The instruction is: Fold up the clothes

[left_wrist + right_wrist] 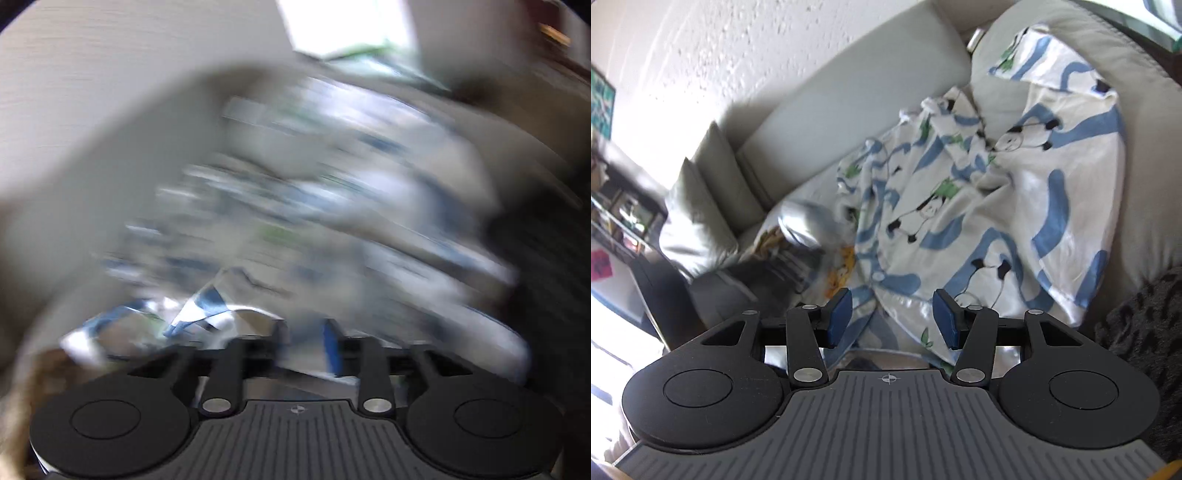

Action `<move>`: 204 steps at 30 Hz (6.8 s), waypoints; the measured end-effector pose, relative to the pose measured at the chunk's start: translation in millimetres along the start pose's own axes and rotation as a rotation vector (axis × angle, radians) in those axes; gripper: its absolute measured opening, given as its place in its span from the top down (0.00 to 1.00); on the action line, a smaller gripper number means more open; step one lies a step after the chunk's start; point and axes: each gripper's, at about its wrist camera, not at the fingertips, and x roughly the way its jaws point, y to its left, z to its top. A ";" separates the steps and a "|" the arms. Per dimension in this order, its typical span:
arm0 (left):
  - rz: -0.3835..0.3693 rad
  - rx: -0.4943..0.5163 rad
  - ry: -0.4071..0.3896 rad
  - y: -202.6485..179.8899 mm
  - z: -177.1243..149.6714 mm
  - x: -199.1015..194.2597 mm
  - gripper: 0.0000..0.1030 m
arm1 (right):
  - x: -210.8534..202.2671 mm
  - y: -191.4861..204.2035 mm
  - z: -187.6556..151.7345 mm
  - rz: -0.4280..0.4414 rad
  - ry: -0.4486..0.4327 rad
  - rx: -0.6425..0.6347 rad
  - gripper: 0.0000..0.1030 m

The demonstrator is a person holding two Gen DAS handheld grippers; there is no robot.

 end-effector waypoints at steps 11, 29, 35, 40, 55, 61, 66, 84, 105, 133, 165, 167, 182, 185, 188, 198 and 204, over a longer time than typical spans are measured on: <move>0.158 -0.298 -0.108 116.9 -39.3 -46.8 0.54 | 8.5 -17.6 8.5 0.017 -0.007 0.017 0.47; 0.075 0.140 -0.013 161.8 -84.0 21.5 0.62 | 45.2 -5.8 -0.3 -0.009 0.101 -0.032 0.47; 0.149 0.262 0.071 150.7 -79.7 58.0 0.60 | 58.4 -2.7 -1.6 0.009 0.136 -0.027 0.47; 0.151 0.187 0.090 160.5 -66.6 63.4 0.80 | 55.4 3.6 -3.2 -0.005 0.129 -0.070 0.47; 0.179 -0.631 -0.102 236.0 -63.0 -94.8 0.97 | 33.5 10.2 -8.4 0.029 0.099 -0.088 0.47; -0.258 -1.546 -0.402 286.6 -136.7 -172.8 0.99 | 26.6 23.7 -6.7 0.054 0.081 -0.127 0.47; -0.444 -1.665 -0.687 254.6 -151.9 -201.2 0.99 | 29.7 49.5 1.0 0.116 0.070 -0.192 0.47; -0.738 -1.589 -0.674 192.9 -101.1 -158.5 0.99 | 44.0 154.3 -2.4 0.402 -0.229 -0.445 0.17; -0.115 -0.976 -0.578 171.4 -102.2 -187.6 0.26 | -7.0 158.3 29.8 0.265 -0.409 -0.797 0.99; 0.442 -0.077 -0.588 79.5 -27.3 -172.6 0.94 | -41.9 152.5 43.5 0.356 -0.231 -0.693 0.66; 1.086 -0.966 -0.028 362.5 -221.2 -211.0 0.95 | 131.6 126.1 -14.0 0.275 0.234 -0.018 0.22; 1.048 -1.005 -0.030 354.9 -225.3 -209.8 0.95 | 127.7 122.1 -12.2 0.270 0.222 -0.019 0.22; 0.307 -0.914 -0.434 224.6 -53.8 -201.4 0.95 | -55.2 14.6 44.5 0.137 -0.425 0.161 0.20; 0.141 -0.916 -0.499 197.0 -8.5 -179.5 0.95 | -95.4 -0.5 49.9 0.093 -0.573 0.158 0.19; 0.021 -0.881 -0.519 167.3 35.4 -147.8 0.95 | -116.1 -11.3 50.9 0.070 -0.643 0.162 0.18; -0.112 -0.827 -0.381 87.4 96.3 -11.3 0.95 | -129.2 -54.7 43.8 0.023 -0.668 0.235 0.18; -0.122 -0.763 -0.168 68.4 85.5 36.1 0.66 | -122.6 -65.9 47.6 -0.019 -0.641 0.228 0.18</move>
